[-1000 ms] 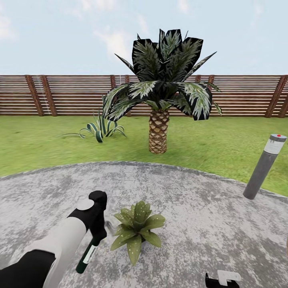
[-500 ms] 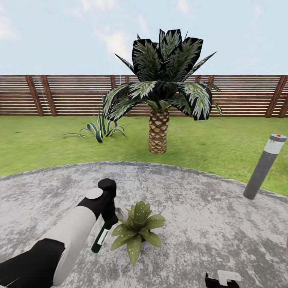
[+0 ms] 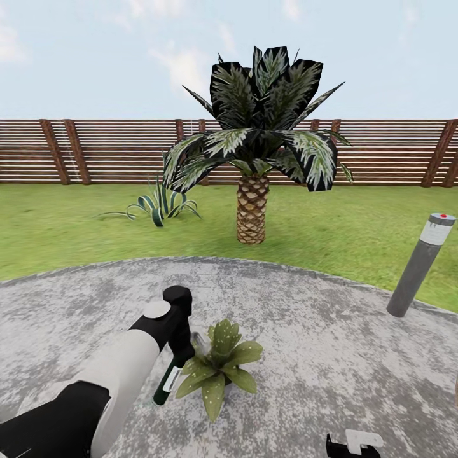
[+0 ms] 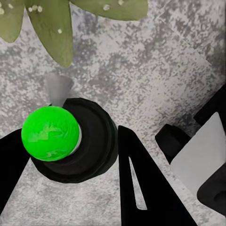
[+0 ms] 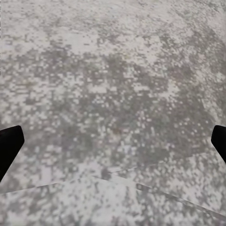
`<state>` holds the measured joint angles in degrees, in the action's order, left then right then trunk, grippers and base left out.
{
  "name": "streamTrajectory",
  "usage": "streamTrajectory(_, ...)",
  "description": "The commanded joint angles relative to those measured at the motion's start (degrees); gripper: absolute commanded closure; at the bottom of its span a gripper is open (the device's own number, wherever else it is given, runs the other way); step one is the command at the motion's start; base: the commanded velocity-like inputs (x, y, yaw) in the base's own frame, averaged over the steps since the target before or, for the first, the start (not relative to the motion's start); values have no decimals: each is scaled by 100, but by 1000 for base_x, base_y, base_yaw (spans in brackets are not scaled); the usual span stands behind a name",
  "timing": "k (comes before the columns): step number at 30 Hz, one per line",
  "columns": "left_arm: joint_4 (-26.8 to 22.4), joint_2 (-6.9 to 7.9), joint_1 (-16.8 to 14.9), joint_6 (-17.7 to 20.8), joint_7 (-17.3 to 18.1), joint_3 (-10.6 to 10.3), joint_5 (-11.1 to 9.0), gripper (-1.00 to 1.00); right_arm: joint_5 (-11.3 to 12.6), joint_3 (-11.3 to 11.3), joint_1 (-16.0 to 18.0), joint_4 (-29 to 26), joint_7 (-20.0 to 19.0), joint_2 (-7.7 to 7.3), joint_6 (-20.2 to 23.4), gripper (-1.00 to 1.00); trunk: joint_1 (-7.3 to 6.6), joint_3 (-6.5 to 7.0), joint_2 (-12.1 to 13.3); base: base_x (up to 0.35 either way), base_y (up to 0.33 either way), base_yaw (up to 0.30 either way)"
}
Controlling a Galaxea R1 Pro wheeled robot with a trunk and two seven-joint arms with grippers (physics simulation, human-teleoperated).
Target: Pick up the pesticide atomizer in the garden and spray insectifuge to fully cover both potted plants in the garden.
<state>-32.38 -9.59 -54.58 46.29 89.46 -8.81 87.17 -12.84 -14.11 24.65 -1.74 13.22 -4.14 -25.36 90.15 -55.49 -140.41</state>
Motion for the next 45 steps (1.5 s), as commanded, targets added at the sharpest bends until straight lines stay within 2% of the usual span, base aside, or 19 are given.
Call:
streamTrajectory(1, 12, 14, 3, 48, 54, -11, 46, 100, -61, -39, 4, 7, 23, 0, -14, -100, -1, -6, -2, 0, 0, 0)
streamTrajectory(3, 43, 66, 20, 42, 54, -12, 51, 100, -61, -39, 4, 7, 23, 0, -15, -100, -1, -6, -2, 0, 0, 0)
streamTrajectory(5, 47, 223, 259, 35, 54, -11, 47, 100, -61, -39, 4, 7, 23, 0, -14, -100, -1, -6, -2, 0, 0, 0)
streamTrajectory(9, 9, 335, 616, 25, 54, -34, 61, 100, -61, -39, 4, 7, 23, 0, -13, -100, -1, -6, -2, 0, 0, 0)
streamTrajectory(12, -14, 291, 660, 31, 54, -13, 57, 100, -61, -39, 4, 7, 23, 0, -13, -100, -1, -6, -2, 0, 0, 0)
streamTrajectory(17, -40, 96, 651, 53, 54, -23, 51, 100, -61, -39, 4, 7, 23, 0, -14, -100, -1, -6, -2, 0, 0, 0)
streamTrajectory(19, -46, 62, 638, 66, 54, -24, 47, 100, -61, -39, 4, 7, 23, 0, -14, -100, -1, -6, -2, 0, 0, 0)
streamTrajectory(30, -41, 146, 658, 68, 54, -5, 55, 100, -61, -39, 4, 7, 23, 0, -13, -100, -1, -6, -2, -170, 0, 0)
streamTrajectory(34, -90, 18, 597, 92, 54, -20, 40, 100, -61, -39, 4, 7, 23, 0, -13, -100, -1, -6, -2, -17, 0, 0)
streamTrajectory(39, -572, -30, 564, 107, 54, -13, 29, 100, -61, -39, 4, 7, 23, 0, -15, -100, -1, -6, -2, -1, 0, 0)
streamTrajectory(45, -589, 92, 663, 79, 54, 1, 70, 100, -61, -39, 4, 7, 23, 0, -16, -100, -1, -6, -2, 0, 0, 0)
